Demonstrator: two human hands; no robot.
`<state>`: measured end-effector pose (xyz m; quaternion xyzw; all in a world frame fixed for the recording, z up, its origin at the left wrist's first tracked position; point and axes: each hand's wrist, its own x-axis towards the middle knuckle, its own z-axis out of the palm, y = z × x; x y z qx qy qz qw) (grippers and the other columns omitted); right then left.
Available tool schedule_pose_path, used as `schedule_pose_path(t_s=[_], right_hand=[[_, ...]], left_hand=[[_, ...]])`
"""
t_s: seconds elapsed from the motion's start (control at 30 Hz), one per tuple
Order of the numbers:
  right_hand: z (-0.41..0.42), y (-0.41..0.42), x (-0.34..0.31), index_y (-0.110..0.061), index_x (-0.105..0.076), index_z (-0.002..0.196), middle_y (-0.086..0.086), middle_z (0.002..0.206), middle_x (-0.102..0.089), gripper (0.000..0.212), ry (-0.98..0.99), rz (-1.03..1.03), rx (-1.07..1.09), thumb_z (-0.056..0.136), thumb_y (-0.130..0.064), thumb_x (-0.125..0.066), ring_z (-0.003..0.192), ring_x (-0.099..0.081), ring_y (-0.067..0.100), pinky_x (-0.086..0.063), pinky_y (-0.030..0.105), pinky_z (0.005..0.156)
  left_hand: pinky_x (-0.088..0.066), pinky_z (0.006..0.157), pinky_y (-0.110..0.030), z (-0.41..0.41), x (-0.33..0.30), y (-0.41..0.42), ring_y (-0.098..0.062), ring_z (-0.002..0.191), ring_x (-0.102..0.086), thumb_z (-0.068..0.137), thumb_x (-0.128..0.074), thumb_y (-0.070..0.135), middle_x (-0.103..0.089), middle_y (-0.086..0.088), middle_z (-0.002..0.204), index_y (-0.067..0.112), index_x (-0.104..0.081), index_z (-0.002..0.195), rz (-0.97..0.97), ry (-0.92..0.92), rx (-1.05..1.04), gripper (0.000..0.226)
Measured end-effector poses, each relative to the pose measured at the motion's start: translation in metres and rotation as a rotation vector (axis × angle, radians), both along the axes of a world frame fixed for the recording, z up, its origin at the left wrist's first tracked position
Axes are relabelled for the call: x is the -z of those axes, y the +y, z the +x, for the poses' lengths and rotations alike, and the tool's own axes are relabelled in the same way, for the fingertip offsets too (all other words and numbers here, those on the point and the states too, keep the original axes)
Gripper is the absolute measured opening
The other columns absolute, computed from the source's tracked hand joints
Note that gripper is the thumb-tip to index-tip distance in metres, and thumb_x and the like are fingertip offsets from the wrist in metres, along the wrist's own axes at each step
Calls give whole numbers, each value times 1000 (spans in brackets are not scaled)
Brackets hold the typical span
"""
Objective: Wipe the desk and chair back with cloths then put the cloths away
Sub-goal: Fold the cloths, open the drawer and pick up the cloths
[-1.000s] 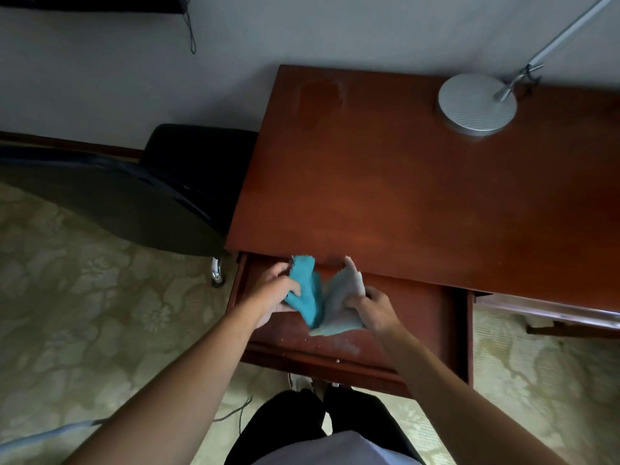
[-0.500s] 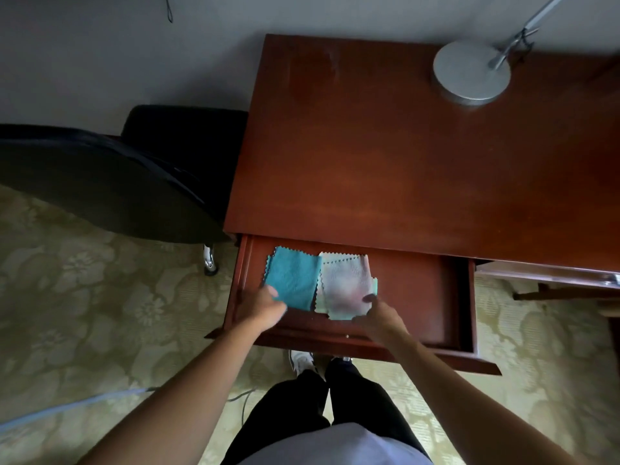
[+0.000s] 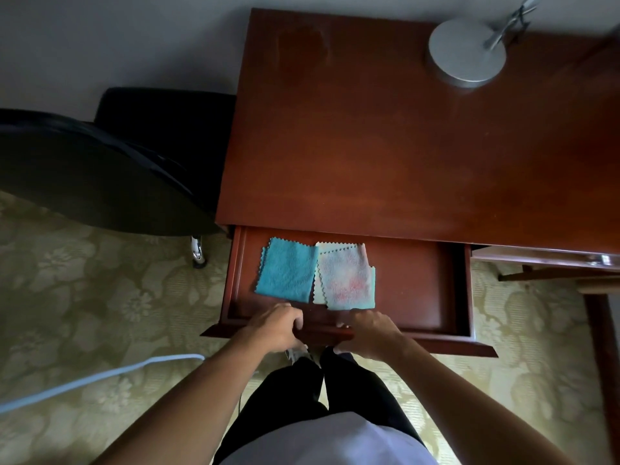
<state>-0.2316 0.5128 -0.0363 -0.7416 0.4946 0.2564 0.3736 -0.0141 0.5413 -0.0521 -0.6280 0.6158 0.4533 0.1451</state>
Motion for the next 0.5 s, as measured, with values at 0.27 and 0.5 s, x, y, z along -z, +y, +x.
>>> schedule_pose_path(t_s=[0.27,0.5], right_hand=[[7,-7,-2,-28,-61,116,1,106,-67,46,46,-231,-64,84,-60,-63,98,-66,25,-51,33,78],[21,-15,-5,-14,-72,92,10,95,-73,48,175,-250,284,96,-54,-47,90,-67,33,-39,30,66]], left_hand=[[-47,72,-31,-4,-15,-12,-14,67,-57,80,-74,52,-66,4,68,19,-64,68,-116,-145,105,38],[-53,72,-31,-15,-19,-29,-17,77,-67,94,-62,38,-70,2,79,15,-70,82,-305,-263,-102,28]])
